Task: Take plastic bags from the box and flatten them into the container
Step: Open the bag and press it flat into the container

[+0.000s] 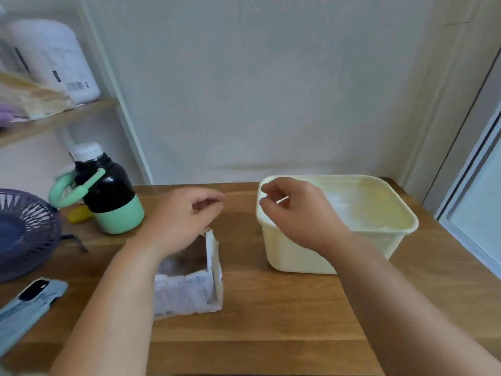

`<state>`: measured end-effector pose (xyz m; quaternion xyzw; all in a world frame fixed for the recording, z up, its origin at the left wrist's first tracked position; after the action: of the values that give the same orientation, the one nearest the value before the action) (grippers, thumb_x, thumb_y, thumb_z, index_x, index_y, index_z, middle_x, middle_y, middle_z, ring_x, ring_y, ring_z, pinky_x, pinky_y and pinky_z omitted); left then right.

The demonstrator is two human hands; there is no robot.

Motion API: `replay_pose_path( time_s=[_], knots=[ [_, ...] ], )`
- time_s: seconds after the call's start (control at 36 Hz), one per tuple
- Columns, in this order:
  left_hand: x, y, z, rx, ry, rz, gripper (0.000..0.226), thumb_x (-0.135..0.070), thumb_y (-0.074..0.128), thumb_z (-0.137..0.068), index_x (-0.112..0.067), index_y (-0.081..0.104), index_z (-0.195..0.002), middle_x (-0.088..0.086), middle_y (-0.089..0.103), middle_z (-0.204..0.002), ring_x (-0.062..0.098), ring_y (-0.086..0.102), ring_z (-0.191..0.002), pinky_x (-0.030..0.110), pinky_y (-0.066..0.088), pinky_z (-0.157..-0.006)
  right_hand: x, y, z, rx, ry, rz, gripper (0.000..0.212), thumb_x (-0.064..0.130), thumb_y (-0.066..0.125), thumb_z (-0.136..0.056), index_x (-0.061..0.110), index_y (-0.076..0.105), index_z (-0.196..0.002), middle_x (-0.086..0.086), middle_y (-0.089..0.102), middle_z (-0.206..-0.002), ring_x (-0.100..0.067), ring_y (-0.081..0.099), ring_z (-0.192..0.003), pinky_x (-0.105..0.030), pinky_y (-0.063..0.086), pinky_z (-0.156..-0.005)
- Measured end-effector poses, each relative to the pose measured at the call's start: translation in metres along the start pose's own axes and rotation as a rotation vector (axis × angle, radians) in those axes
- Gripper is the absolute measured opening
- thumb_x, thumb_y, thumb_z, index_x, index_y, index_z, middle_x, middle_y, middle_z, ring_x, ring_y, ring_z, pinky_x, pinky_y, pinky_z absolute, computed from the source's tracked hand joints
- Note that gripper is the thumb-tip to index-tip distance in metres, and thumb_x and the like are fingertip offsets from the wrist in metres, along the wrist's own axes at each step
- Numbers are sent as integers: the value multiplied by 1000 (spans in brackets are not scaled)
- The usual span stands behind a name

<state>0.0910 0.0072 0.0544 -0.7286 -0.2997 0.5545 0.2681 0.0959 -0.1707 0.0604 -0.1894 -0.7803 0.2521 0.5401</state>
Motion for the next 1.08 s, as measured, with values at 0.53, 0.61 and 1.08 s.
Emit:
replay_pose_path(
  time_s=[0.53,0.61,1.08],
  knots=[
    [102,40,61,808,-408,-641,36,-32,37,-98,-16,56,-123,4,59,-113,18,56,-101,28,42,-82,1,156,24,369,86,-101,41,17,42,-96,25,48,-136,21,43,-94,-5,36,-123,-15,25,-92],
    [106,44,60,830,-429,-607,31,-28,44,-92,-13,63,-112,2,61,-97,17,57,-86,28,43,-74,0,158,26,387,94,-119,40,18,42,-97,28,49,-135,18,43,-101,-2,36,-118,-16,25,-92],
    [78,9,46,335,-191,-62,3,-30,76,-80,-29,74,-78,-9,72,-76,6,66,-75,24,53,-72,-6,160,22,388,116,-176,39,26,41,-97,31,49,-135,5,41,-135,-12,44,-123,-35,39,-105]
  ],
)
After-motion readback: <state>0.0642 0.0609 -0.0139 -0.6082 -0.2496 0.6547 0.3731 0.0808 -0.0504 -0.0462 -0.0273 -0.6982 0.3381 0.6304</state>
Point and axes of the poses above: each hand's wrist, its own z-axis away from the middle knuckle, its own y-axis out of the palm, x = y × z, the point moved 9 cm from there along -z, towards the middle knuckle
